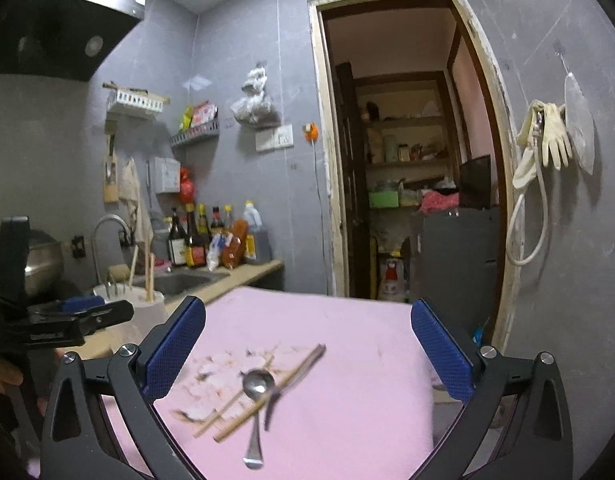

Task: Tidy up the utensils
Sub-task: 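Move both tools back to the remaining utensils on the pink cloth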

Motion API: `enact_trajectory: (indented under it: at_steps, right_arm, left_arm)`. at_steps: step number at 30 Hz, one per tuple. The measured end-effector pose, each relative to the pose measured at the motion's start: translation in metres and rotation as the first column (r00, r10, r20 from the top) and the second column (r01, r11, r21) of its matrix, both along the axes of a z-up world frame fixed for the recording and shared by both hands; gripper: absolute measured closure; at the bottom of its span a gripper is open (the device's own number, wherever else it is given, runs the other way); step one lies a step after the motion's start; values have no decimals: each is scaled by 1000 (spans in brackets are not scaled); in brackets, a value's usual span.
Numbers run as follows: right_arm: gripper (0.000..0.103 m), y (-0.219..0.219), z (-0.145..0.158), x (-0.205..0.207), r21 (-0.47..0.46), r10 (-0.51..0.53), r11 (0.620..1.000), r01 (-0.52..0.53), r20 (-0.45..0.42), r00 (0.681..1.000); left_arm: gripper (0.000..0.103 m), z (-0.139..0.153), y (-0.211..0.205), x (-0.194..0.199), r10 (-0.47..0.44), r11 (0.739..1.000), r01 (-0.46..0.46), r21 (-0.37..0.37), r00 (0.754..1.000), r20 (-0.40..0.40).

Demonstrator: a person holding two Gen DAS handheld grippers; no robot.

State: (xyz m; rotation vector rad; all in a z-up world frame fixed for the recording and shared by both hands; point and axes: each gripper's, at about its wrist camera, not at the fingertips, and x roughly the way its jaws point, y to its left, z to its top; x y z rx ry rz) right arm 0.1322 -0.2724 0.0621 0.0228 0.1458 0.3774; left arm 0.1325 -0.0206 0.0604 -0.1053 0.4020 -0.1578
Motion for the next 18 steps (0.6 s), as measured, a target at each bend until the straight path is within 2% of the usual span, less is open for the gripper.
enact_trajectory:
  at_steps: [4, 10, 16, 18]
  right_arm:
    - [0, -6, -14, 13, -13, 13, 1000, -14, -66, 998]
    - [0, -9, -30, 39, -59, -11, 998, 0, -192, 981]
    - [0, -13, -46, 73, -58, -15, 998, -6, -354, 935]
    - [6, -13, -51, 83, -54, -23, 999, 2, -397, 918]
  left_arm:
    - [5, -15, -17, 8, -22, 998, 26, 63, 998, -64]
    - [5, -42, -37, 27, -46, 987, 74, 146, 982, -186]
    - [5, -59, -51, 45, -76, 975, 128, 179, 959, -273]
    - [10, -63, -54, 52, -99, 974, 154, 169, 950, -295]
